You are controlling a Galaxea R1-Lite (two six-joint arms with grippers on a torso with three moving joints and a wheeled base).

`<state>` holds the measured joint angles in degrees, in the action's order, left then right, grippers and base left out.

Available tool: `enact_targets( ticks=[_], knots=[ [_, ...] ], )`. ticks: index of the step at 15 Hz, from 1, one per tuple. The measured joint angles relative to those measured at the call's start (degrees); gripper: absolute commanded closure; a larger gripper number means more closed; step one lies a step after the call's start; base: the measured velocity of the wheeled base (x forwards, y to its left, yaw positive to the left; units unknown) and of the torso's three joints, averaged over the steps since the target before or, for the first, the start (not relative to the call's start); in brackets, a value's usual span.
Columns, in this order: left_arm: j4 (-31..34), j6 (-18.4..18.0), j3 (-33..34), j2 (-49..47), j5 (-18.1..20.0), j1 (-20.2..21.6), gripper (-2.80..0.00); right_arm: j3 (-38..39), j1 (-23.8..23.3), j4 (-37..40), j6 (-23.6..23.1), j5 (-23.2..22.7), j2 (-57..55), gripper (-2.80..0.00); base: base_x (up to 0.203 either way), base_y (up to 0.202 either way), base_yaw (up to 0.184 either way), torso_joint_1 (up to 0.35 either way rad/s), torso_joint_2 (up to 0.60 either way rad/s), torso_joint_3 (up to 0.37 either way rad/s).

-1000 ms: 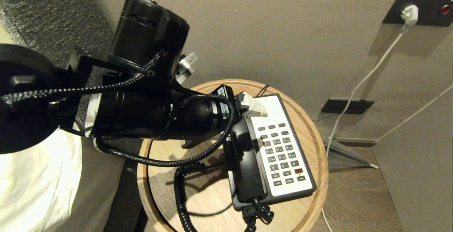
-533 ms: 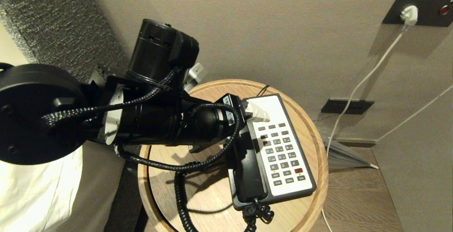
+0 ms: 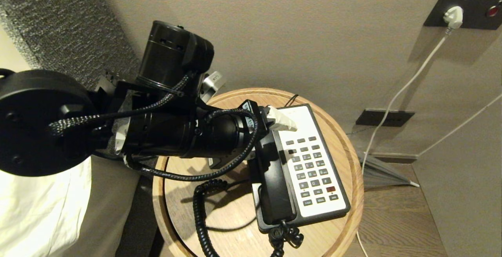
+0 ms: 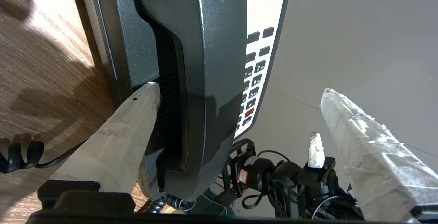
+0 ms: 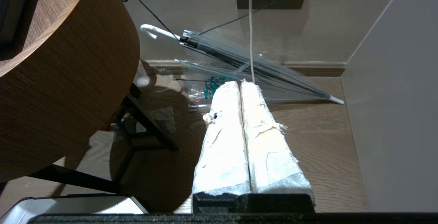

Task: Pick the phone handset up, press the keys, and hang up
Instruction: Pick up the desk phone handset

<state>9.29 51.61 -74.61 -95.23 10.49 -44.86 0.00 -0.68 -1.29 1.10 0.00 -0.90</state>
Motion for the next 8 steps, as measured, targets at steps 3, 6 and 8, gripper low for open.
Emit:
enact_targets(
  ticks=[3,6,8],
  knots=[
    [0.1,0.1,0.0,0.2,0.1,0.1,-2.80,0.0,0.0,0.0,0.0,0.0,0.0,0.00,0.000,0.000,0.000,0.000,0.00,0.000],
    [-0.3,0.3,0.6,0.3,0.4,0.1,-2.80,0.0,0.0,0.0,0.1,0.0,0.0,0.00,0.000,0.000,0.000,0.000,0.00,0.000],
    [-2.2,1.6,0.7,0.1,1.1,0.1,-2.80,0.0,0.0,0.0,0.0,0.0,0.0,0.00,0.000,0.000,0.000,0.000,0.00,0.000]
  ],
)
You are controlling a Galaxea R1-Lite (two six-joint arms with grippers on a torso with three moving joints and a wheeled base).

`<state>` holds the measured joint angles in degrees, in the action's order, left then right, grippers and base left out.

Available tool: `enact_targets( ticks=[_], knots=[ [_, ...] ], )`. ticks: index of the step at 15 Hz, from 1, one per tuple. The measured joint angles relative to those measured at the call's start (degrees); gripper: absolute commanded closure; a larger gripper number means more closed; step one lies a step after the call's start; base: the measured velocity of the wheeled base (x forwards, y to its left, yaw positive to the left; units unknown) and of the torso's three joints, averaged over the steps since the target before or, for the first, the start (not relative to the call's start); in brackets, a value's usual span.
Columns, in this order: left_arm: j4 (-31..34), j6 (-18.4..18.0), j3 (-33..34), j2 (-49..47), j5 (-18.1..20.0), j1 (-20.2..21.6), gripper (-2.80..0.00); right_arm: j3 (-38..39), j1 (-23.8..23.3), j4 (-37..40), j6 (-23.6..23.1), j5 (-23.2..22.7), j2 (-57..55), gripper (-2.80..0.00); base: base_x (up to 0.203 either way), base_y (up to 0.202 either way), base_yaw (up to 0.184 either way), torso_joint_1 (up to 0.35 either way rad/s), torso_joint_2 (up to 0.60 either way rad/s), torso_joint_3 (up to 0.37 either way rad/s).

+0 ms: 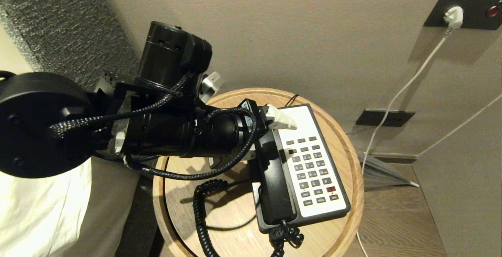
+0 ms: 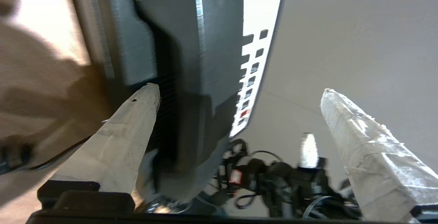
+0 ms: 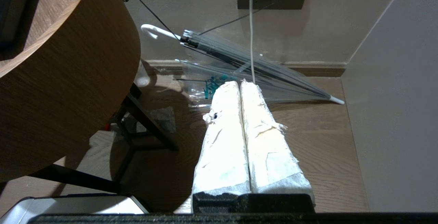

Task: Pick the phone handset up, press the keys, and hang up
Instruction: Pick up the desk phone handset

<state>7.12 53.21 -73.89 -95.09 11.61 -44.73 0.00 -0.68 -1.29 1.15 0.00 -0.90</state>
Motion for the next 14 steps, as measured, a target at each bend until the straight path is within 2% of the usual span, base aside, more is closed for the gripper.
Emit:
enact_targets(
  ticks=[3,12,14],
  knots=[
    [-0.7,1.7,-0.2,-0.2,0.8,0.0,-2.80,0.0,0.0,0.0,0.0,0.0,0.0,0.00,0.000,0.000,0.000,0.000,0.00,0.000],
    [-0.9,2.0,-0.9,-0.7,1.1,0.1,-2.80,0.0,0.0,0.0,0.0,0.0,0.0,0.00,0.000,0.000,0.000,0.000,0.00,0.000],
    [-1.0,3.1,-1.1,-0.9,1.7,0.4,-2.80,0.0,0.0,0.0,0.0,0.0,0.0,0.00,0.000,0.000,0.000,0.000,0.00,0.000]
  ],
)
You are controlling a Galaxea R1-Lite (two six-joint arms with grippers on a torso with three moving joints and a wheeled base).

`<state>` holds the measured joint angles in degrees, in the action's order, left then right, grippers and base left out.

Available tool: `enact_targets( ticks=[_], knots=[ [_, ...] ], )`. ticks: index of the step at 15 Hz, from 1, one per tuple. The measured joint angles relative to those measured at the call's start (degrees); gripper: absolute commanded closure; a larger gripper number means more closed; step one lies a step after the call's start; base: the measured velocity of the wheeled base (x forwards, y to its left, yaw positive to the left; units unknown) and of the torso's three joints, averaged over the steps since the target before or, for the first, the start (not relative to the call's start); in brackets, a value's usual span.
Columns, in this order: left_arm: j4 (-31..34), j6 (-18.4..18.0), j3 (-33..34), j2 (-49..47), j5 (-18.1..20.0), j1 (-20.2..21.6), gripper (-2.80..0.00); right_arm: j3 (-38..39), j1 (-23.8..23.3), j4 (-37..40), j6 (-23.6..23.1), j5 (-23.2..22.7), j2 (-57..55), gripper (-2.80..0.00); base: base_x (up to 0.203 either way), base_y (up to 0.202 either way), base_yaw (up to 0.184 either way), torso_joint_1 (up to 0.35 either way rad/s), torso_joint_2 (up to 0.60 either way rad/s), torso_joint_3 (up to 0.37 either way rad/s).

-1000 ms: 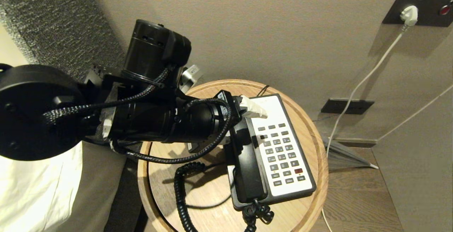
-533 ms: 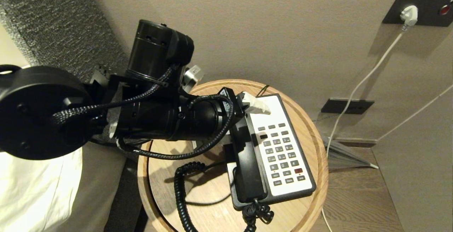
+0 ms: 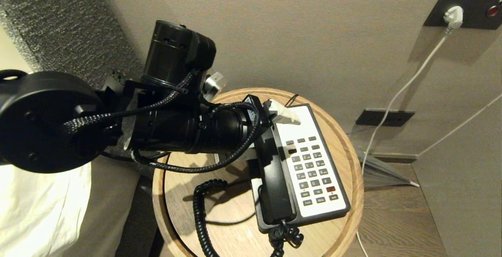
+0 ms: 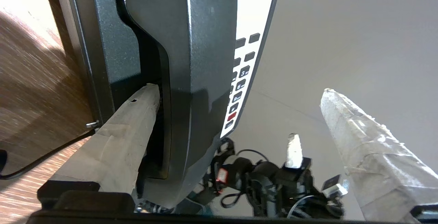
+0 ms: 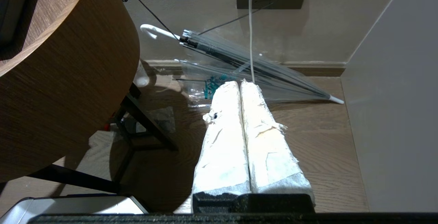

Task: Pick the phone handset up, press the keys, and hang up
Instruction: Pick up the desk phone handset

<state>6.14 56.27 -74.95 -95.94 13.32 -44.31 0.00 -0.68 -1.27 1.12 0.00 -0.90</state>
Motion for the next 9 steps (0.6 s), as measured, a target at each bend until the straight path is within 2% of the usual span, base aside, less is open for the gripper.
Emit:
enact_targets(
  ticks=[9],
  knots=[
    [-3.0,0.8,0.0,-1.3,0.5,0.1,-2.80,0.0,0.0,0.0,0.0,0.0,0.0,0.00,0.000,0.000,0.000,0.000,0.00,0.000]
  ],
)
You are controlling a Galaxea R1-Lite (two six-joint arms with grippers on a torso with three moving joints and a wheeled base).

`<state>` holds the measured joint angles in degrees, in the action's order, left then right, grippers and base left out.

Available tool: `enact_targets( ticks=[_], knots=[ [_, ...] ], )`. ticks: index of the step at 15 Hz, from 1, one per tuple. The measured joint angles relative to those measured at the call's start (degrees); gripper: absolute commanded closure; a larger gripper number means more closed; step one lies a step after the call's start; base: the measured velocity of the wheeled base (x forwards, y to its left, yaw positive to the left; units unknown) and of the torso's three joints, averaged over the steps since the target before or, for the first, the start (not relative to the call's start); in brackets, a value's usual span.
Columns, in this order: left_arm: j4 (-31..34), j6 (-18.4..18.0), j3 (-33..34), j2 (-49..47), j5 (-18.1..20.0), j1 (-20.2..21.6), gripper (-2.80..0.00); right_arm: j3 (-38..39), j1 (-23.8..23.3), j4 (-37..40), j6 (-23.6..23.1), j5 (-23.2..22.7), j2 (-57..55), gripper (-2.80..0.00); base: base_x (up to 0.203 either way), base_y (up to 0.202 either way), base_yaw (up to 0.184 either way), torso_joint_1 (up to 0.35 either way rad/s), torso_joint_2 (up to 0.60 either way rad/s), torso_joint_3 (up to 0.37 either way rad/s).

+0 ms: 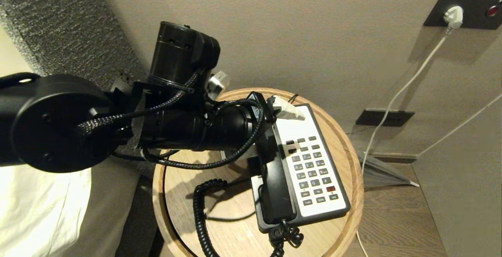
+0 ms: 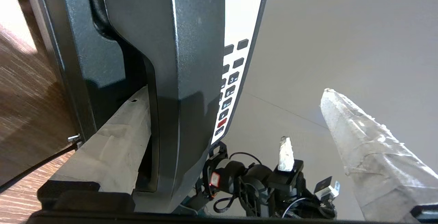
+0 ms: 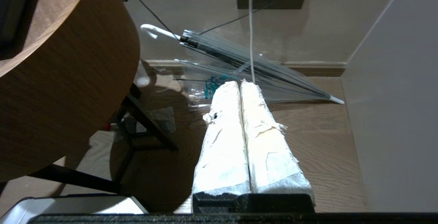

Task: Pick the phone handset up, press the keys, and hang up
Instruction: Pick up the desk phone handset

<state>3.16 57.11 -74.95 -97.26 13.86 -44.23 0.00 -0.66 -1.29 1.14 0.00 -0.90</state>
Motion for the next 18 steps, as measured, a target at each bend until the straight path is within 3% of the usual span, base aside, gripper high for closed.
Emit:
enact_targets(
  ticks=[12,15,18],
  knots=[
    [-0.3,-0.7,3.3,-0.1,0.1,0.0,-2.80,0.0,0.0,0.0,0.0,0.0,0.0,0.00,0.000,0.000,0.000,0.000,0.00,0.000],
    [-0.3,-3.8,4.2,-0.1,0.0,0.0,-2.80,0.0,0.0,0.0,0.0,0.0,0.0,0.00,0.000,0.000,0.000,0.000,0.00,0.000],
    [-0.2,-4.1,4.8,-0.3,-0.4,0.0,-2.80,0.0,0.0,0.0,0.0,0.0,0.0,0.00,0.000,0.000,0.000,0.000,0.00,0.000]
  ],
)
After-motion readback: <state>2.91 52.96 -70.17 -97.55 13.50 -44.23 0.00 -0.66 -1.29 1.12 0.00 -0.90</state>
